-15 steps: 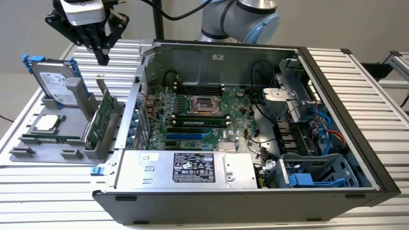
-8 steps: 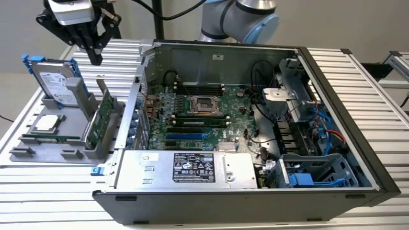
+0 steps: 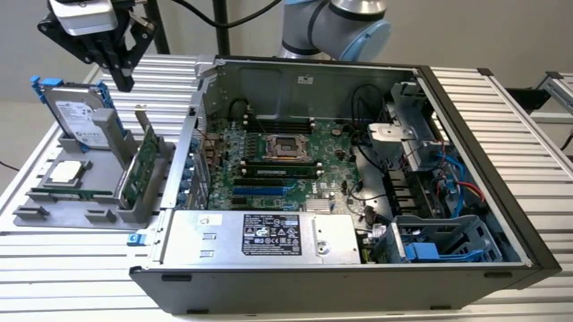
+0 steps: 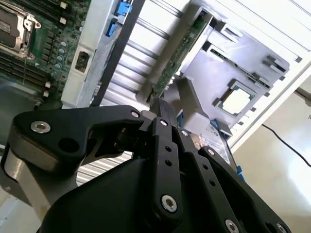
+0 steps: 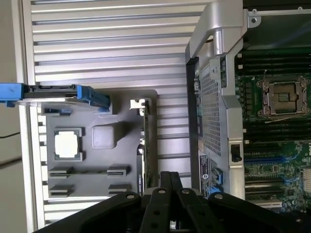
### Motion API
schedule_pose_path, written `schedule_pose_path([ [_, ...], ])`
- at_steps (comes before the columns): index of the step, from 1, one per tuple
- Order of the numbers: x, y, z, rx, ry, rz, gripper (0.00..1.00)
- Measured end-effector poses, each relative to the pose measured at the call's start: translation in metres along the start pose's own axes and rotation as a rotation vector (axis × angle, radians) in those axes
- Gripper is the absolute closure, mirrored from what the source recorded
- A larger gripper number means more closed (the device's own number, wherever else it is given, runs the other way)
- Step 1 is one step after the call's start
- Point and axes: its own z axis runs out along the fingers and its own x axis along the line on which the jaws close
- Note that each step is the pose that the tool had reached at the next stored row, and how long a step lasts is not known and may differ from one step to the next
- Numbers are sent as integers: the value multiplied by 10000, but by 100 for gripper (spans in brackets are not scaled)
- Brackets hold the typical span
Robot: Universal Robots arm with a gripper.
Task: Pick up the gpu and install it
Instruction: 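Reach for the gpu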
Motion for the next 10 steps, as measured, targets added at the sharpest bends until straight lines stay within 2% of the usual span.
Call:
schedule_pose_path([
  [10, 141, -16, -3, 0, 0, 0, 100],
])
